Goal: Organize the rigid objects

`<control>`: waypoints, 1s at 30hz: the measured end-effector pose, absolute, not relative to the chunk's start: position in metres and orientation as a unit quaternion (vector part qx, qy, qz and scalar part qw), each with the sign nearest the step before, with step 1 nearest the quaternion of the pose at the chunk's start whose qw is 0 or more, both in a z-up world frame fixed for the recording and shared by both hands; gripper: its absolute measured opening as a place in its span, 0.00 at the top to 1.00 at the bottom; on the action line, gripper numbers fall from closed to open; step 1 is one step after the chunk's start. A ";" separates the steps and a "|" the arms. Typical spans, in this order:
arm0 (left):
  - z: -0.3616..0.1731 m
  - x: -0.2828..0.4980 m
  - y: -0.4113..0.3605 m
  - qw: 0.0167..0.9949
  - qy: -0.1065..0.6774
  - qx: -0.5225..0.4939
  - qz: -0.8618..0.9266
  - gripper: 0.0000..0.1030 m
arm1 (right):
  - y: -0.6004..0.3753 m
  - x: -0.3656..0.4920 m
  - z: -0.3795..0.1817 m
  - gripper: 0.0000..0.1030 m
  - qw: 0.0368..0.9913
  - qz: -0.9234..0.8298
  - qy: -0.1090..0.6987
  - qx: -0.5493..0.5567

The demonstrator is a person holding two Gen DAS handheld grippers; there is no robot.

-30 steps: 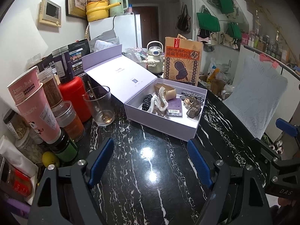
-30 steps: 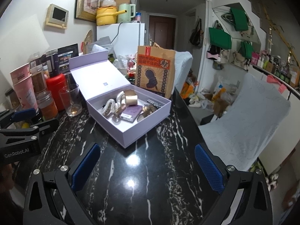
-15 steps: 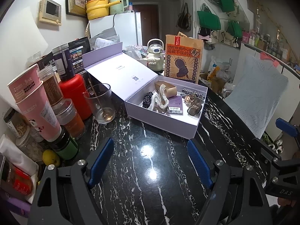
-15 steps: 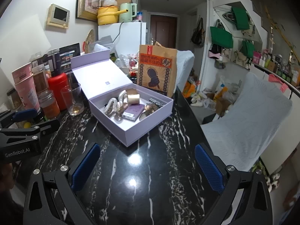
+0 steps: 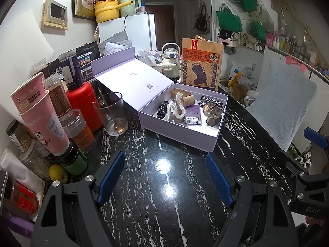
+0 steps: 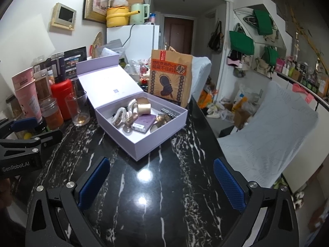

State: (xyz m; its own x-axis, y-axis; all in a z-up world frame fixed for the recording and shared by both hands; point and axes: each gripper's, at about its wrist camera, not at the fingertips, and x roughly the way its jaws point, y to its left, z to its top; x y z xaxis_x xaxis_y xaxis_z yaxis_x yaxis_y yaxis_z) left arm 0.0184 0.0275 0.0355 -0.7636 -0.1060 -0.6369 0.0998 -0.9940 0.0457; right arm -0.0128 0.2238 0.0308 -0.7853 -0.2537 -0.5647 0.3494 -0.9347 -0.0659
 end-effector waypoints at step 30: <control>0.030 0.016 0.027 0.040 -0.007 0.352 -0.935 0.22 | 0.221 -0.007 0.034 0.00 0.158 -0.942 0.099 0.279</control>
